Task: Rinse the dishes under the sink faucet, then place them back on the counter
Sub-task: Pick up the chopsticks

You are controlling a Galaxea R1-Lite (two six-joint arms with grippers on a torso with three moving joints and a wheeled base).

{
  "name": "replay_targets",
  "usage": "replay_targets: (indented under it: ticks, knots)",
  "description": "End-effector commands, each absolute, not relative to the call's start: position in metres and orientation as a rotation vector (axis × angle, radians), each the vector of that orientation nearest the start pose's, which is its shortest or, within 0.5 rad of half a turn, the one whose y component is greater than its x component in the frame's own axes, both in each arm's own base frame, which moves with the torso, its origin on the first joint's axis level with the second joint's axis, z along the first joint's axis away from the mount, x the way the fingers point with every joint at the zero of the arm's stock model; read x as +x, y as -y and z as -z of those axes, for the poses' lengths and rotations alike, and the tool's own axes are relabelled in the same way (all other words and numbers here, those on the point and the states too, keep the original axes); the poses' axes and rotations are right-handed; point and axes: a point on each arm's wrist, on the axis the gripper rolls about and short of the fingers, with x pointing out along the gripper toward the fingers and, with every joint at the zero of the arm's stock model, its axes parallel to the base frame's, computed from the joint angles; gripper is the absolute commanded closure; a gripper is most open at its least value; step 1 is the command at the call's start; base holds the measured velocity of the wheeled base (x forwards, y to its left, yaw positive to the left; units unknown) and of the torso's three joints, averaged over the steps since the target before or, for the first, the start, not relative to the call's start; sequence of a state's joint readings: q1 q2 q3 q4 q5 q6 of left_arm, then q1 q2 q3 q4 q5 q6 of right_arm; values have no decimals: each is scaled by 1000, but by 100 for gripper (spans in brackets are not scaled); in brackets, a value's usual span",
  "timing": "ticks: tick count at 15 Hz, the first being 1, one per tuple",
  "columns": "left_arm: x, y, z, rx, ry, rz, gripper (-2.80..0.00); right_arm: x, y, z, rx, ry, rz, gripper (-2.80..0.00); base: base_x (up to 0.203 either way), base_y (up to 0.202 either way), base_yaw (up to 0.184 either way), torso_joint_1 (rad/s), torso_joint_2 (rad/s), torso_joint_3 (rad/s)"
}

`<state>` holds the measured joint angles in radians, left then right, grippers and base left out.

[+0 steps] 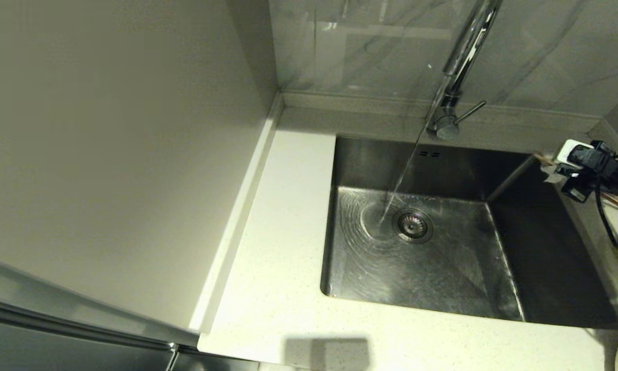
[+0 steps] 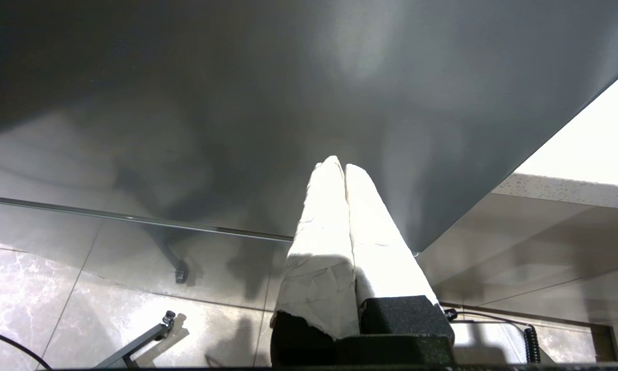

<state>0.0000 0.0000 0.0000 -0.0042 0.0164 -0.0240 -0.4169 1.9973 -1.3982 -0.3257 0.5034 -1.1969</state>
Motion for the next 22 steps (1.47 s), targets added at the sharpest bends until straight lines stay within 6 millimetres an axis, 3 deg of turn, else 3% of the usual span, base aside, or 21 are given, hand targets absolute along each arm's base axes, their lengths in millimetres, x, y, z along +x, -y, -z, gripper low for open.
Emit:
replay_targets:
  ticks: [1, 6, 15, 22]
  knots:
    - [-23, 0, -76, -25, 6, -17, 0, 366, 134, -233, -1019, -106, -220, 0, 0, 0, 0, 0, 0, 0]
    - [-23, 0, -76, -25, 6, -17, 0, 341, 95, -264, -842, -38, -245, 0, 0, 0, 0, 0, 0, 0]
    - [-23, 0, -76, -25, 6, -17, 0, 318, 83, -289, -590, 0, -232, 0, 0, 0, 0, 0, 0, 0]
    - [-23, 0, -76, -25, 6, -17, 0, 308, 62, -326, 107, -68, -265, 0, 0, 0, 0, 0, 0, 0]
